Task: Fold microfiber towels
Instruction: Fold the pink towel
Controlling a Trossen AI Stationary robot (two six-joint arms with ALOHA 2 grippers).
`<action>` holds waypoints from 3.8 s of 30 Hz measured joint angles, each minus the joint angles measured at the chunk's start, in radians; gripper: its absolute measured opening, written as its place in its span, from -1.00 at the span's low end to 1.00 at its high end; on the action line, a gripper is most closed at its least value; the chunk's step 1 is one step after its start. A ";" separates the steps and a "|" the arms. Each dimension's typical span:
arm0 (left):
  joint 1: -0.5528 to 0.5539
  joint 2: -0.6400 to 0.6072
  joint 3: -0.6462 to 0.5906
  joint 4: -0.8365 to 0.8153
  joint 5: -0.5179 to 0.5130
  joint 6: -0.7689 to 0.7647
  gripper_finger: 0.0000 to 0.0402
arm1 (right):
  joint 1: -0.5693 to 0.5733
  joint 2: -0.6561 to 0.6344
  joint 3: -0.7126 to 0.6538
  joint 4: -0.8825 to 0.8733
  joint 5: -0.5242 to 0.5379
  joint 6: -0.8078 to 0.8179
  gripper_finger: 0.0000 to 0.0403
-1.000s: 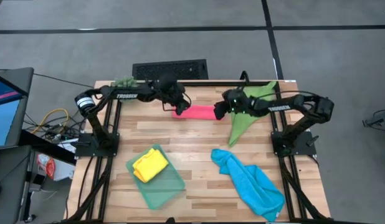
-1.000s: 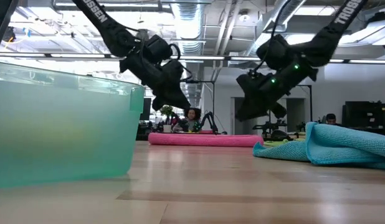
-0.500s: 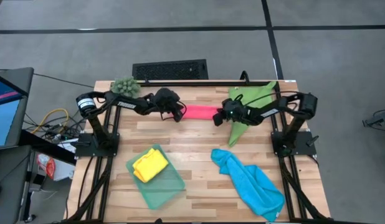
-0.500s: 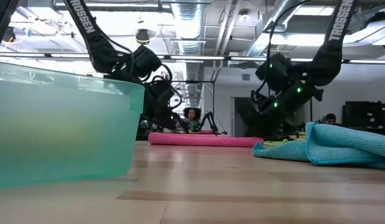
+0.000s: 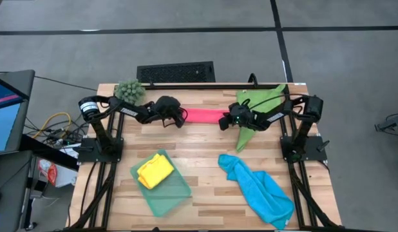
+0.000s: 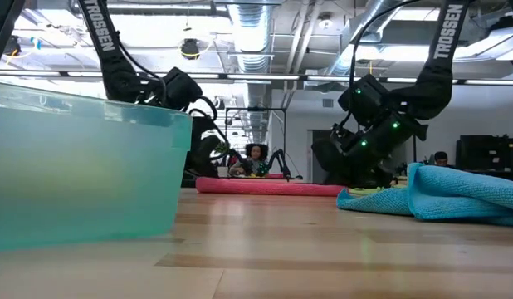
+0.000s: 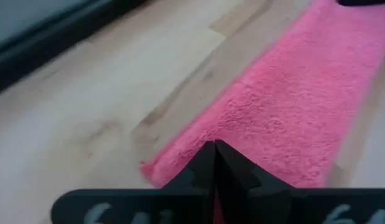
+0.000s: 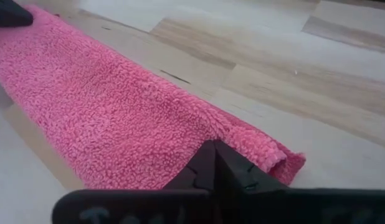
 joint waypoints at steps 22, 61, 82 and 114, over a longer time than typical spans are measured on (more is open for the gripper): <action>-0.007 0.054 -0.016 -0.082 -0.057 0.034 -1.00 | 0.014 0.000 0.000 -0.014 0.009 -0.008 -0.91; -0.048 -0.264 0.047 -0.289 0.024 -0.119 -1.00 | 0.229 0.414 0.642 -0.279 0.373 -0.046 -0.97; -0.047 -0.318 0.047 -0.279 0.085 -0.155 -1.00 | 0.260 0.233 0.623 -0.325 0.450 -0.183 -0.98; -0.047 -0.320 0.047 -0.285 0.080 -0.143 -1.00 | 0.251 0.400 0.625 -0.284 0.457 -0.025 -0.96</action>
